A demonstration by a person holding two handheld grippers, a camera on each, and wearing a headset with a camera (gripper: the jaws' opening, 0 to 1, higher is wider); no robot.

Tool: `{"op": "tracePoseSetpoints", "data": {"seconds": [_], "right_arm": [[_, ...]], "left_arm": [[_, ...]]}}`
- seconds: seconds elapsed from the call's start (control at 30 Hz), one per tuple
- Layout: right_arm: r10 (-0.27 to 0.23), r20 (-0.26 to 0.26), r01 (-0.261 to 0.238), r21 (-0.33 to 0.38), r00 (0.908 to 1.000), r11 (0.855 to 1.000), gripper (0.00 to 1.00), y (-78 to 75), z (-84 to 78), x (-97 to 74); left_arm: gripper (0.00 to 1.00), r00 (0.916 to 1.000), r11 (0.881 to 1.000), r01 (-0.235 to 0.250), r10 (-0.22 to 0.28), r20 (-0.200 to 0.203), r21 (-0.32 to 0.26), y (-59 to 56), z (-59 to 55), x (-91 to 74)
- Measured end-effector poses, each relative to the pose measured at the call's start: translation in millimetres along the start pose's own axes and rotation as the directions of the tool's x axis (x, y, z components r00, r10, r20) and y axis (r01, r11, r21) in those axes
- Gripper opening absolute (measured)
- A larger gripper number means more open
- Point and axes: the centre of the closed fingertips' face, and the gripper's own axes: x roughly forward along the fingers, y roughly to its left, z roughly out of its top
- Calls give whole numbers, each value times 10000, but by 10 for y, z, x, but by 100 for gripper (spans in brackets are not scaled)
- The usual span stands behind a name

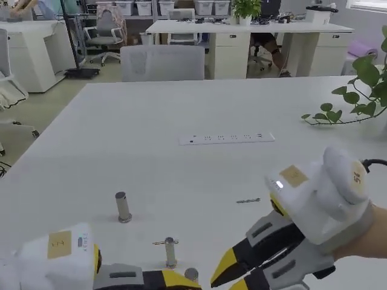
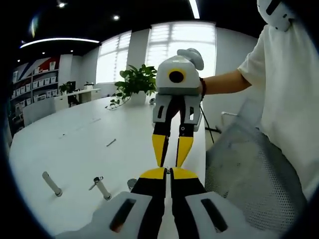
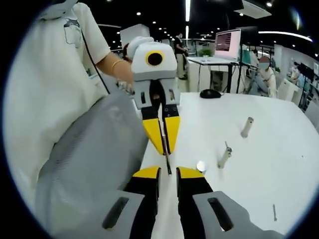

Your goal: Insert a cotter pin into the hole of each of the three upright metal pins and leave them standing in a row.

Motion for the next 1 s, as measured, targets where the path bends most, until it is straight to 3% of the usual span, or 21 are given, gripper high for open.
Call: {"op": "tracePoseSetpoints", "data": {"seconds": [0.07, 0.3, 0.83, 1.0], "right_arm": [[386, 172, -390, 247, 9991, 9989, 14, 73, 14, 4], [645, 249, -653, 337, 9976, 9973, 11, 136, 12, -11], [920, 409, -946, 656, 9949, 9934, 5, 200, 43, -21], [919, 374, -933, 375, 9951, 9949, 3, 218, 53, -3]], "left_arm": [[0, 10000, 9999, 96, -96, -1, 33, -19, 2, 0], [0, 9982, 9987, 511, -513, 320, 79, -97, 78, -18], [0, 9942, 9954, 949, -955, 496, 139, -192, 124, -31], [0, 9936, 9945, 1024, -1032, 451, 197, -202, 116, -40]]}}
